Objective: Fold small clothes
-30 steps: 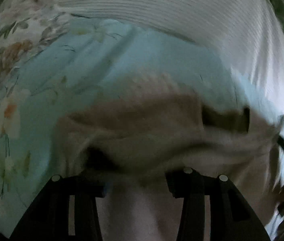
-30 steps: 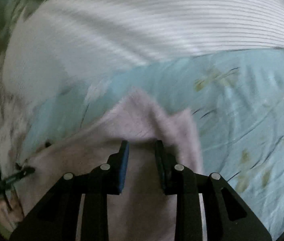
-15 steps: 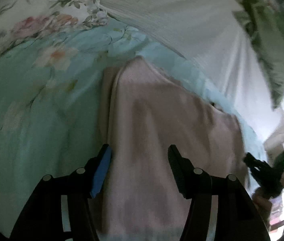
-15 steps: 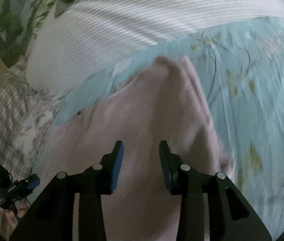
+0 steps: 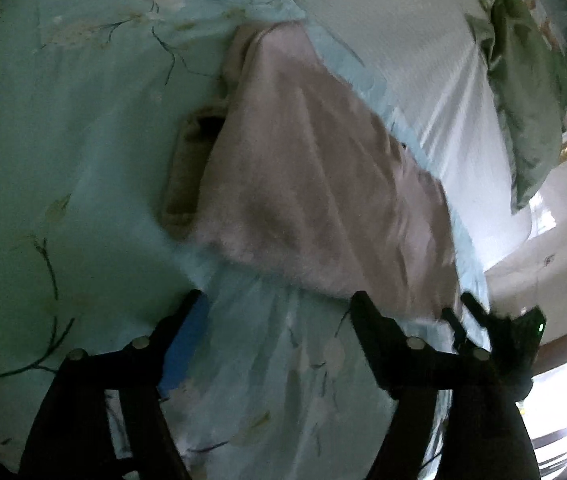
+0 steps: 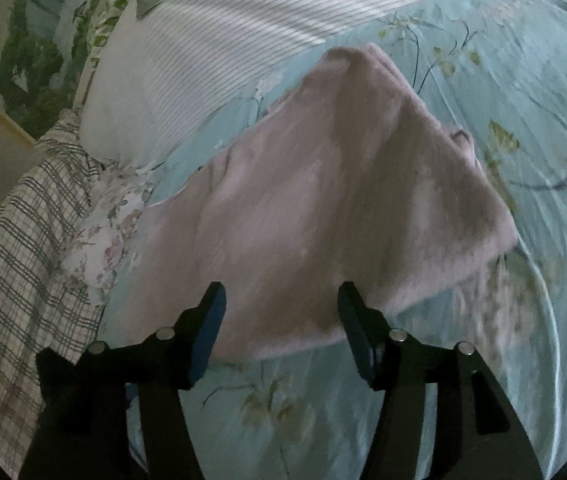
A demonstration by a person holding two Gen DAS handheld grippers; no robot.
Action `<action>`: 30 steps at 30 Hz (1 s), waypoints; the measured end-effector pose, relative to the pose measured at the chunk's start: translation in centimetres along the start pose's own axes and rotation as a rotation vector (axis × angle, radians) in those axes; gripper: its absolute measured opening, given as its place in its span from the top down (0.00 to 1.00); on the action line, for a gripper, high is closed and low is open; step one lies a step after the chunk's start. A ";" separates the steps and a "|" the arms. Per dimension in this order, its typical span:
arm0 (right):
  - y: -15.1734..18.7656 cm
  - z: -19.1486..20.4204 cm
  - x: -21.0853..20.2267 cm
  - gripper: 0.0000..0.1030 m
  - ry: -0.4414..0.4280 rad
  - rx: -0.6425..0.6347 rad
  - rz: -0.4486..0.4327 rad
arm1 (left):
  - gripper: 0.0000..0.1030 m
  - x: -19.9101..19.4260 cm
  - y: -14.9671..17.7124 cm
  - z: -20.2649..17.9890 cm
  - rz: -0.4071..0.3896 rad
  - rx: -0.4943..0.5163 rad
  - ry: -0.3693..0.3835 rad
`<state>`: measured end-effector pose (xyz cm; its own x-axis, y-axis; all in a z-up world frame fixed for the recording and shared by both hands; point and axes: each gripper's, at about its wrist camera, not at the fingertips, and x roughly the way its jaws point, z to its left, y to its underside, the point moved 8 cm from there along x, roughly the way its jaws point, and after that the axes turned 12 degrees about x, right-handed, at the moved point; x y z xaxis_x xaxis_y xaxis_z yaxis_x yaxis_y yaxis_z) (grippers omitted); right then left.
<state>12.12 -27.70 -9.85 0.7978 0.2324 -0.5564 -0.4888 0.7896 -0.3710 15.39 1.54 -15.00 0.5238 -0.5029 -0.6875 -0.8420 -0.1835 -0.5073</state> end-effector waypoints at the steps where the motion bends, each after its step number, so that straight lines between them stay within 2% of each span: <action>1: 0.3 0.0 -0.1 0.38 -0.002 0.003 0.005 | 0.22 0.3 -0.2 0.1 -0.005 -0.016 0.005; 7: 1.4 0.1 -0.1 0.37 0.005 0.002 0.034 | 0.19 1.9 -2.7 1.1 -0.054 -0.109 0.006; 13: 1.4 0.7 -0.2 0.37 -0.007 -0.014 0.032 | 0.19 3.6 -5.6 1.6 -0.106 -0.113 -0.092; 15: 1.3 0.7 -0.2 0.37 -0.007 -0.011 0.029 | 0.23 3.9 -6.5 1.7 -0.120 -0.108 -0.121; 19: 1.1 0.9 -0.1 0.37 -0.026 -0.013 0.020 | 0.55 4.3 -7.5 2.5 -0.115 -0.082 -0.206; 22: 0.9 1.3 -0.2 0.37 -0.040 -0.026 0.009 | 0.78 4.0 -7.6 3.2 -0.108 -0.092 -0.196; 23: 0.7 1.3 -0.2 0.37 -0.039 -0.029 0.007 | 0.83 3.9 -7.6 3.2 -0.108 -0.097 -0.181; 27: -0.2 1.4 0.0 0.37 -0.037 -0.029 0.010 | 0.88 3.3 -8.2 2.0 -0.132 -0.049 -0.185; 30: -1.3 1.8 -0.3 0.37 -0.045 -0.039 -0.003 | 0.88 2.4 -9.0 -0.6 -0.163 0.028 -0.175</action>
<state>13.13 -27.77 -7.90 0.8139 0.2565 -0.5213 -0.4991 0.7680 -0.4014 24.15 1.43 -11.77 0.6686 -0.3142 -0.6740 -0.7421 -0.2252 -0.6313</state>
